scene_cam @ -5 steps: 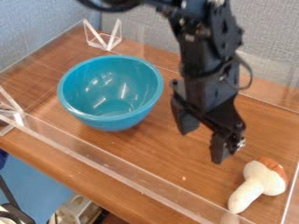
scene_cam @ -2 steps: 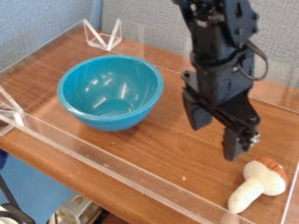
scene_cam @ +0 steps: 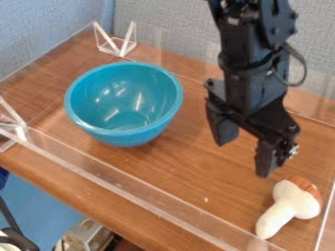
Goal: Remove the mushroom from inside the blue bowl and put it on the table
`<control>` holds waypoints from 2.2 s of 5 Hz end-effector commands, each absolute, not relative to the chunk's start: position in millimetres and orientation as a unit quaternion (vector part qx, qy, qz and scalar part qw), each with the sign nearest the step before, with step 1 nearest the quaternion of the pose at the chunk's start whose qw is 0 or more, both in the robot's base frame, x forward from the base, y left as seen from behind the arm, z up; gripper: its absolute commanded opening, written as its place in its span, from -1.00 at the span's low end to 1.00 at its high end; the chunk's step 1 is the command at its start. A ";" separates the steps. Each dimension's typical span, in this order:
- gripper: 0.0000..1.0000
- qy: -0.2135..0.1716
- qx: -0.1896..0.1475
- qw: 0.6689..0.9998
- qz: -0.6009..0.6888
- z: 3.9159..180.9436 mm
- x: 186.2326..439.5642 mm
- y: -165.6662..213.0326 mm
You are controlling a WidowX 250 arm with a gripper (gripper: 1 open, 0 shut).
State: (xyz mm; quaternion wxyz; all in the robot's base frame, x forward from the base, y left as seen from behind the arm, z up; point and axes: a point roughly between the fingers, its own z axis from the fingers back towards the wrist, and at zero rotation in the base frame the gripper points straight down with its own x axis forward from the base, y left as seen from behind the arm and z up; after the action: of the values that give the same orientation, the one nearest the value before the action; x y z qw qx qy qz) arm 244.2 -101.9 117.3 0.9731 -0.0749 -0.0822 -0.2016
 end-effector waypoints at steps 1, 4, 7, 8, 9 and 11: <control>1.00 -0.103 -0.074 0.972 -0.200 133.0 255.1 -90.4; 1.00 -0.085 -0.072 0.967 -0.229 128.1 255.4 -93.2; -1.00 -0.084 -0.074 0.966 -0.234 136.1 238.5 -92.6; 1.00 -0.084 -0.072 0.964 -0.242 133.1 231.3 -88.9; 1.00 -0.092 -0.074 0.963 -0.243 134.1 227.3 -89.7; 1.00 -0.097 -0.070 0.962 -0.245 125.9 239.6 -82.3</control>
State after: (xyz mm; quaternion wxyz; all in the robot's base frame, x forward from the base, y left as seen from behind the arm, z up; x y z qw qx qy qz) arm 232.4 -83.1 115.6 0.9628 -0.0693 -0.0766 -0.2498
